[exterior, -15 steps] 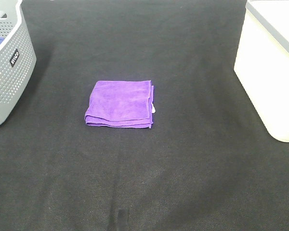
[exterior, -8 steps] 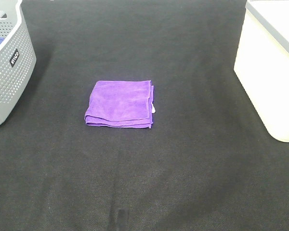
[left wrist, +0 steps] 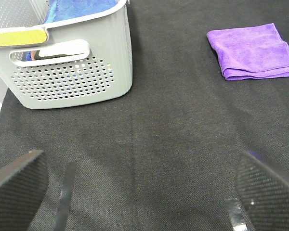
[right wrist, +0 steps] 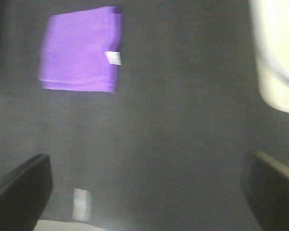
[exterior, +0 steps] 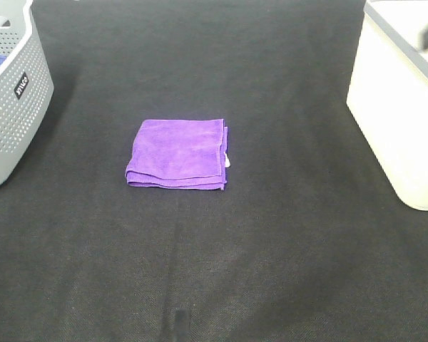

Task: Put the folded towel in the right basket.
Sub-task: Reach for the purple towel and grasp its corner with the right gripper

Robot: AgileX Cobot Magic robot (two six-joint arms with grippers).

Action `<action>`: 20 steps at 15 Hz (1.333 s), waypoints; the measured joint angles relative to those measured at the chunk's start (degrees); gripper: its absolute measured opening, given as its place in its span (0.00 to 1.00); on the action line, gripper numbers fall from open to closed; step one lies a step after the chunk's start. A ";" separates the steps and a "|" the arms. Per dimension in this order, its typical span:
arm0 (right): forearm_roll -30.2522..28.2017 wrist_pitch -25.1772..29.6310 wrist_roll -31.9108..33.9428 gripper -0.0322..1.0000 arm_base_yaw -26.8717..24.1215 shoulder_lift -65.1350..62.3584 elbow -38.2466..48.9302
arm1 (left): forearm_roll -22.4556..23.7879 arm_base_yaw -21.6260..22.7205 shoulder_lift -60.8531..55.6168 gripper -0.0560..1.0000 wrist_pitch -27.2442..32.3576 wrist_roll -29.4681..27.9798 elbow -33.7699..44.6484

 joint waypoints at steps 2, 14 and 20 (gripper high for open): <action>6.53 -2.18 -3.84 0.96 0.52 7.45 -0.80 | 0.00 0.00 0.00 0.99 0.00 0.00 0.00; 18.45 -6.25 -11.34 0.94 10.60 66.58 -41.71 | 0.00 0.00 0.00 0.99 0.00 0.00 0.00; 19.65 -5.10 -11.00 0.92 10.49 75.52 -46.75 | 0.00 0.00 0.00 0.99 0.00 0.00 0.00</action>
